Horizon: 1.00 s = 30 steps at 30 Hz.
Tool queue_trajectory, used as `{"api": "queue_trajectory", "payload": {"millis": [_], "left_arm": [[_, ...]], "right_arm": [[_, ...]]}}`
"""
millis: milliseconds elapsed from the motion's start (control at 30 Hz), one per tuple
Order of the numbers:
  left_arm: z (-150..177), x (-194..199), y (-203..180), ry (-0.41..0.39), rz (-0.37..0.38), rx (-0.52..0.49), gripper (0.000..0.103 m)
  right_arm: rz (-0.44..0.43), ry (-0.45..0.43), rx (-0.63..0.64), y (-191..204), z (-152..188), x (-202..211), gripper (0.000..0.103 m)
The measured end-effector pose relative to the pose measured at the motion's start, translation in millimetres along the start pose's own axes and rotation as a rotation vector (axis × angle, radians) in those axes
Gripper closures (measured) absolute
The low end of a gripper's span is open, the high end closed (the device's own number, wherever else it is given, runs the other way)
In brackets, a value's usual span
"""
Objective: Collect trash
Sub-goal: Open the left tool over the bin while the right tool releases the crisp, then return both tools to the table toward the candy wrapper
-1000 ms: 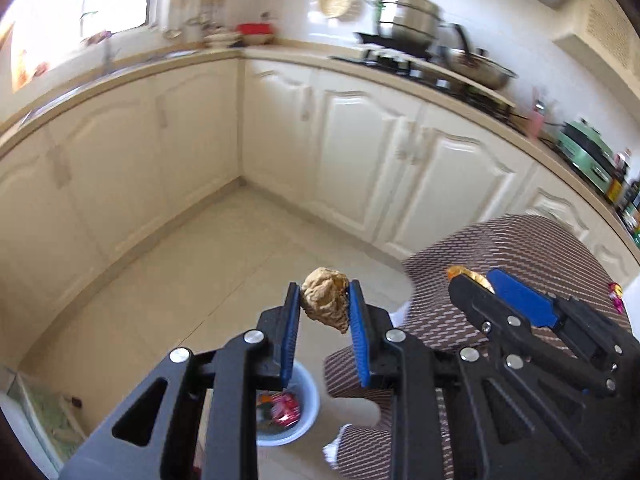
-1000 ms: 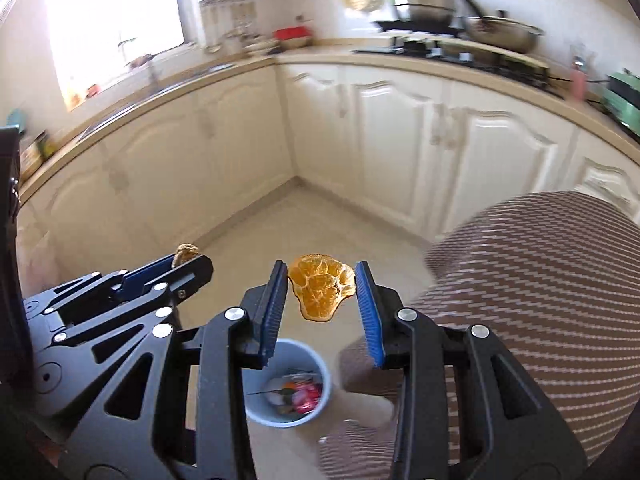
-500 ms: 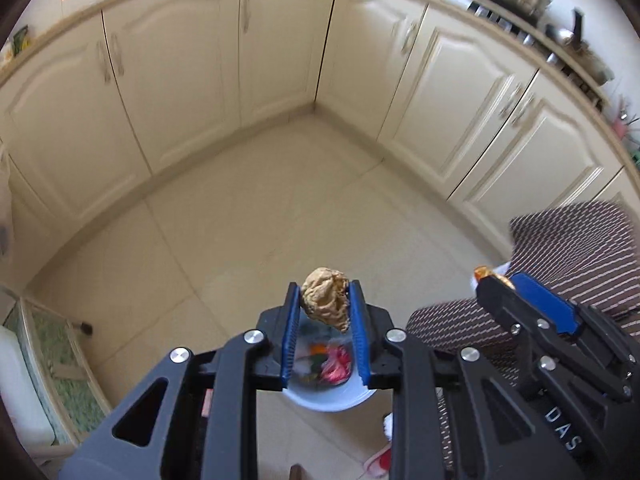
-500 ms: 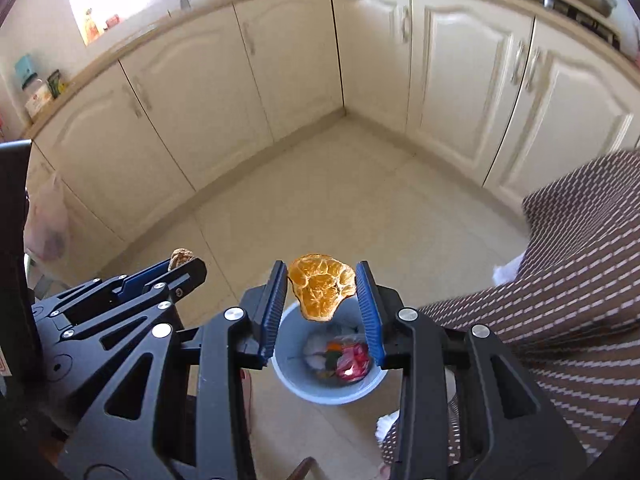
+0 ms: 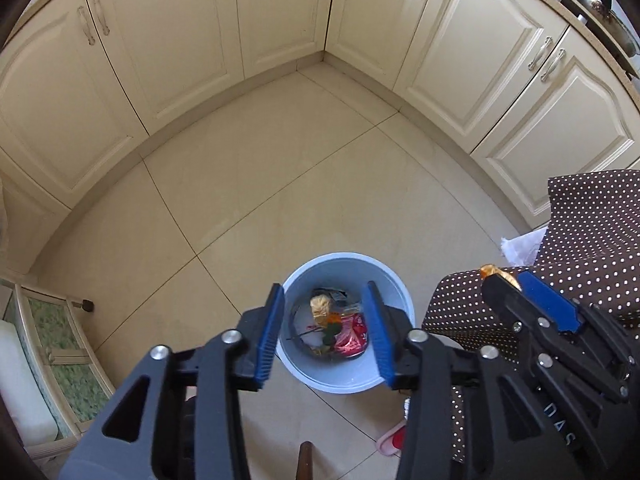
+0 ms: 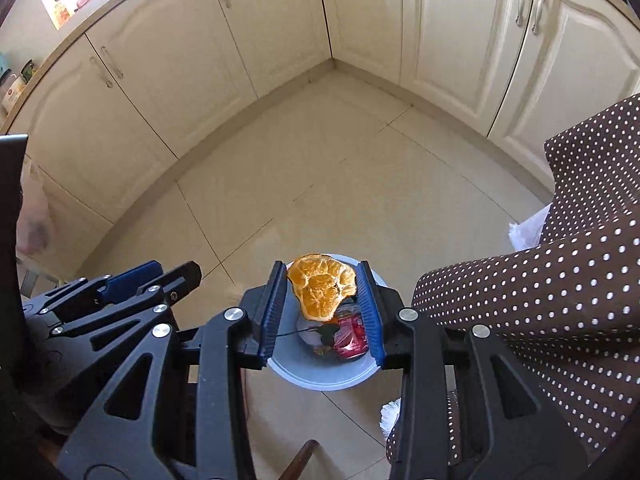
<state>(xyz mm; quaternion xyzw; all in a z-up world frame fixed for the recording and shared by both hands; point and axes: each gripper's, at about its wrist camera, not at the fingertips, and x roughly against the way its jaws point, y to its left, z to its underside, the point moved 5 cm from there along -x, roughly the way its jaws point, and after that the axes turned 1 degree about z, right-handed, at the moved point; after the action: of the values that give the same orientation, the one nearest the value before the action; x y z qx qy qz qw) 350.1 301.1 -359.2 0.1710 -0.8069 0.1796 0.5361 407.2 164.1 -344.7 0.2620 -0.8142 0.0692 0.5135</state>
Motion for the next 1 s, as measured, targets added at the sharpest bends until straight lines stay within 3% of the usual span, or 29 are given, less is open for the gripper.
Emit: {"api": "queue_trajectory", "payload": {"millis": [533, 633, 700, 1000], "left_arm": [[-2, 10, 6, -0.020, -0.004, 0.018, 0.059], [-1, 14, 7, -0.029, -0.004, 0.021, 0.059], [-1, 19, 7, -0.036, -0.001, 0.025, 0.059], [-3, 46, 6, -0.083, 0.007, 0.026, 0.059]], "right_arm": [[-0.010, 0.009, 0.000, 5, 5, -6, 0.066], [-0.012, 0.006, -0.004, 7, 5, -2, 0.066], [-0.015, 0.001, -0.008, 7, 4, 1, 0.060], [-0.007, -0.038, 0.001, 15, 0, 26, 0.059]]}}
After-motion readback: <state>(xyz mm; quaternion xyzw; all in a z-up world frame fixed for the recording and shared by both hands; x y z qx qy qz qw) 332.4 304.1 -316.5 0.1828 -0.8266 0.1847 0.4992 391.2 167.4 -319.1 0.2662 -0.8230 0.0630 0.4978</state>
